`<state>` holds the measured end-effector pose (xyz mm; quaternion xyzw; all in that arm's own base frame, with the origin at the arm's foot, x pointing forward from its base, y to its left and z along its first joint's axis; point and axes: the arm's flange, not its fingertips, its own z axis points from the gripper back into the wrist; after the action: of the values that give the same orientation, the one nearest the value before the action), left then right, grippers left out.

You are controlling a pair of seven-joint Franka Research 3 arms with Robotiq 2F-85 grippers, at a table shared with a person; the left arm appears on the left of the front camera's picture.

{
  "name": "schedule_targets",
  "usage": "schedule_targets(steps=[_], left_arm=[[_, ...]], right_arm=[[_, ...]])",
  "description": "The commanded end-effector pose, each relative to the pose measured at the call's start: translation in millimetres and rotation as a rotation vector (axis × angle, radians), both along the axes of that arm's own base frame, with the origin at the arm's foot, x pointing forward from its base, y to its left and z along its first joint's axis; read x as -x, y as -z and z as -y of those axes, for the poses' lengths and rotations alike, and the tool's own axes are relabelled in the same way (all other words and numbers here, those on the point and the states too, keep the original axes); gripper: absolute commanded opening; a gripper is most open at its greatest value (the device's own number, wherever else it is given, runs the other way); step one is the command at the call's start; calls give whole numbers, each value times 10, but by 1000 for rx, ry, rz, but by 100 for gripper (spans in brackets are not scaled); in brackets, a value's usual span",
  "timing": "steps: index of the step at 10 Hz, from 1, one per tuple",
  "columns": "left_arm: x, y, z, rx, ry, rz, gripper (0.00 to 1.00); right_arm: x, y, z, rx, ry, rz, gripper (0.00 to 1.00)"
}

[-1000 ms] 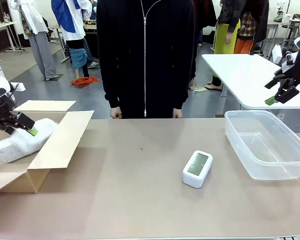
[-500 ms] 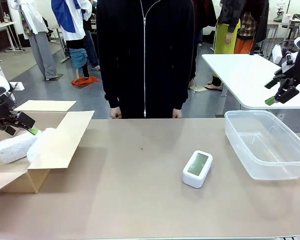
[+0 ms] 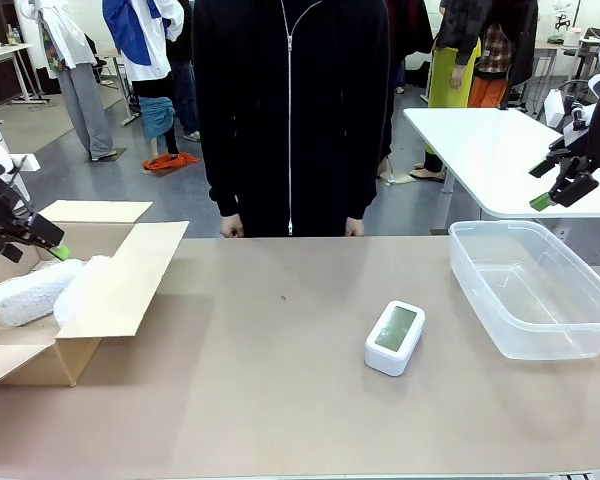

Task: Separate and place wrapped and unwrapped clocks.
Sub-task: If the picked Digital clock is wrapped, place it in the Package Box ; if not, place it in the Organizing box.

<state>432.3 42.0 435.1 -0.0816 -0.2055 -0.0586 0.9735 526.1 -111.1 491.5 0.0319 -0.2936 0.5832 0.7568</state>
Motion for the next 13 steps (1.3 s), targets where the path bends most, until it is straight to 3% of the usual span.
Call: schedule_targets(steps=[1,5,13], left_arm=[[126,-242,7,-49,-32,-20,100],[329,-574,84,-116,34,-9,100],[339,-596,88,-102,57,9,100]], right_arm=[[4,8,-1,1,-6,-1,100],[4,8,-1,1,-6,-1,100],[4,8,-1,1,-6,-1,100]])
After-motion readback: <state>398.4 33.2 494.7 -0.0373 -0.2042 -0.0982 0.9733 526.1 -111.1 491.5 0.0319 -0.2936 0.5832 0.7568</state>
